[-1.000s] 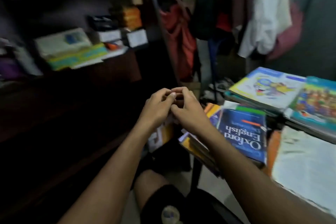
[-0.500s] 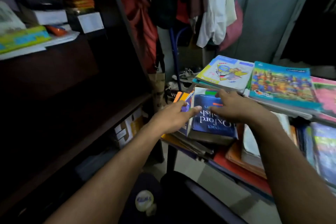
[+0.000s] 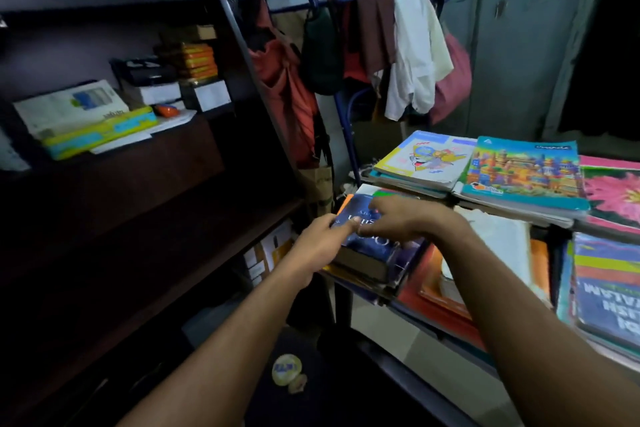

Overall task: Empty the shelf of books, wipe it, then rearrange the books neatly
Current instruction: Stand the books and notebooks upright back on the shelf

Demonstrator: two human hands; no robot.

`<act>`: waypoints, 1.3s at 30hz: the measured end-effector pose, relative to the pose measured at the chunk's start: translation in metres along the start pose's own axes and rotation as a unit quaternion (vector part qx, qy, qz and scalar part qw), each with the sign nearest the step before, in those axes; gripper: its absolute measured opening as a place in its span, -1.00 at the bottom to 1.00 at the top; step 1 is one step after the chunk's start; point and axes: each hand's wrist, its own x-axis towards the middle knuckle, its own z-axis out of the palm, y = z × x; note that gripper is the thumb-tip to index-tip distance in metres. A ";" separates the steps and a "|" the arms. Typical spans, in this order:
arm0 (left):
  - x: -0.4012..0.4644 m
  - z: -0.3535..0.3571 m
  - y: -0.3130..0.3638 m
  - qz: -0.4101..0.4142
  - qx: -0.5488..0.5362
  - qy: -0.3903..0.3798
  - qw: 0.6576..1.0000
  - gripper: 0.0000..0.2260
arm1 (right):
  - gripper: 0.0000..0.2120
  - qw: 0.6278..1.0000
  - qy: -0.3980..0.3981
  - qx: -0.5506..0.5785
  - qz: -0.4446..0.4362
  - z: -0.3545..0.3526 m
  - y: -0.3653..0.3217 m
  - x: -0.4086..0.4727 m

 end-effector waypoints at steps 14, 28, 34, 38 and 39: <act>0.019 -0.159 -0.080 -0.049 -0.293 0.221 0.929 -0.90 | -0.11 0.946 0.217 -0.185 -0.153 0.102 -0.146 0.065; 0.108 -0.307 -0.265 0.093 -0.226 0.203 0.948 -0.31 | -0.32 0.913 0.282 0.145 -0.257 0.181 -0.222 0.308; 0.107 -0.301 -0.265 0.098 -0.170 0.187 0.963 -0.11 | -0.38 0.874 0.392 0.152 -0.245 0.185 -0.220 0.330; 0.125 -0.293 -0.266 -0.010 0.147 0.176 0.973 -0.15 | -0.27 0.863 0.407 0.230 -0.193 0.181 -0.222 0.328; 0.129 -0.287 -0.266 -0.037 0.264 0.154 0.951 -0.17 | -0.26 0.867 0.397 0.244 -0.178 0.181 -0.222 0.330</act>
